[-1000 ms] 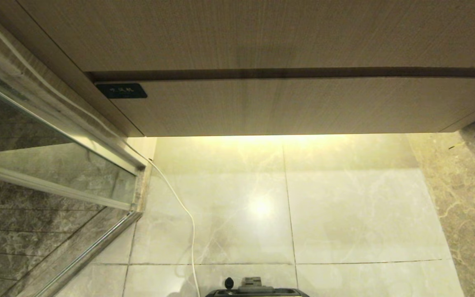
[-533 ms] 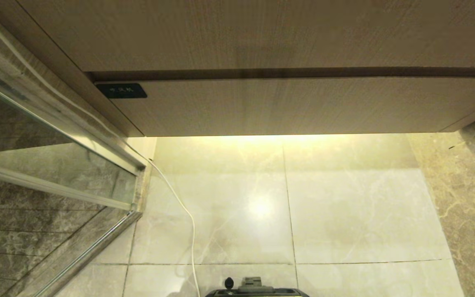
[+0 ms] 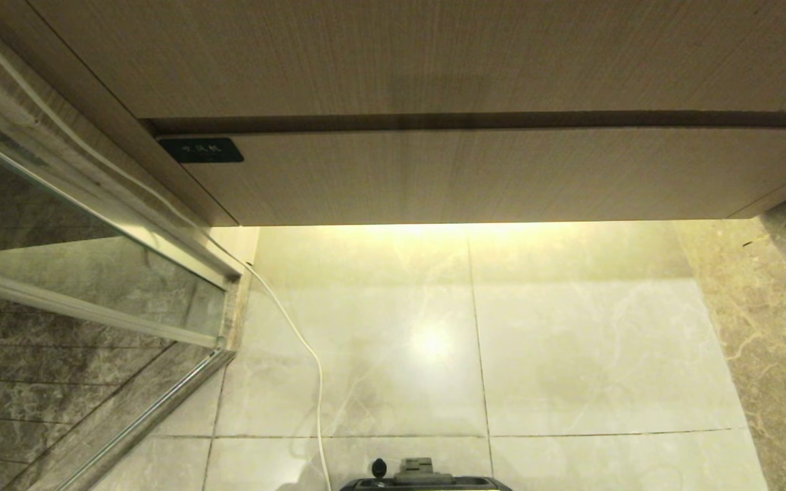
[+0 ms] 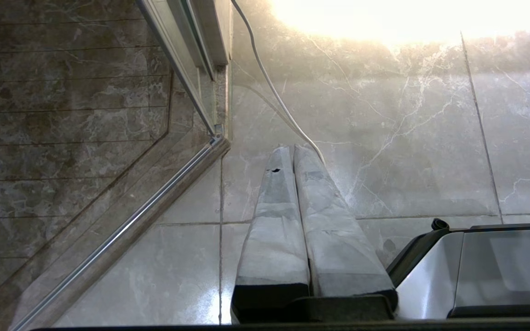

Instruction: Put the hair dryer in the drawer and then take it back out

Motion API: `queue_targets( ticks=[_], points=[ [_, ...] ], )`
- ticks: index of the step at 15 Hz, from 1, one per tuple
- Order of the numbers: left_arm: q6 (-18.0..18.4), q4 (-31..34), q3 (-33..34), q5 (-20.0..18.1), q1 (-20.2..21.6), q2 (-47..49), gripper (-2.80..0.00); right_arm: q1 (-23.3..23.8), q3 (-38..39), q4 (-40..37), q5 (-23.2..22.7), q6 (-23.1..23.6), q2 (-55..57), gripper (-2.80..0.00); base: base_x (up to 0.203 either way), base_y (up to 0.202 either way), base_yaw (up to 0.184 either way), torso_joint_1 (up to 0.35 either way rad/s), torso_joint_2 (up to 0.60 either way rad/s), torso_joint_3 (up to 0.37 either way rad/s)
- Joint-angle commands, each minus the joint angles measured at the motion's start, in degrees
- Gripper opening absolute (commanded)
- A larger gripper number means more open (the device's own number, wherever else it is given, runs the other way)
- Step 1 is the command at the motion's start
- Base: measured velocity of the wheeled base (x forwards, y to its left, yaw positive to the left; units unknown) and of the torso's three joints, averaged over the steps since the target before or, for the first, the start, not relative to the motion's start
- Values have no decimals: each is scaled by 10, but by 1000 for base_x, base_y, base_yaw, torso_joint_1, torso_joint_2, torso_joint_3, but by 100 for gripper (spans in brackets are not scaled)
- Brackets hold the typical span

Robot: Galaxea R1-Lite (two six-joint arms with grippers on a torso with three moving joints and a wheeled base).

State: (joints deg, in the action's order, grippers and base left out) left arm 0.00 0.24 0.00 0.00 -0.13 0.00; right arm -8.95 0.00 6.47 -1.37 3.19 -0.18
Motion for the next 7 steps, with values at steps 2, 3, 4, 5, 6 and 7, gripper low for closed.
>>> queue_targets(
  ticks=[2, 3, 4, 5, 6, 7],
  points=[
    [0, 0, 0, 0, 0, 0, -280, 1, 21, -8, 0, 1, -21, -280, 0, 0, 0, 0, 0, 0],
    [0, 0, 1, 0, 0, 0, -280, 0, 23, -2, 0, -2, -21, -280, 0, 0, 0, 0, 0, 0],
    [0, 0, 1, 0, 0, 0, -280, 0, 23, -1, 0, -5, -21, -280, 0, 0, 0, 0, 0, 0],
    [0, 0, 1, 0, 0, 0, -280, 0, 23, -1, 0, -4, -21, -280, 0, 0, 0, 0, 0, 0],
    [0, 0, 1, 0, 0, 0, -280, 0, 23, 0, 0, -4, -21, -280, 0, 0, 0, 0, 0, 0],
    [0, 0, 1, 0, 0, 0, -280, 1, 23, -1, 0, -4, -21, -280, 0, 0, 0, 0, 0, 0]
  ],
)
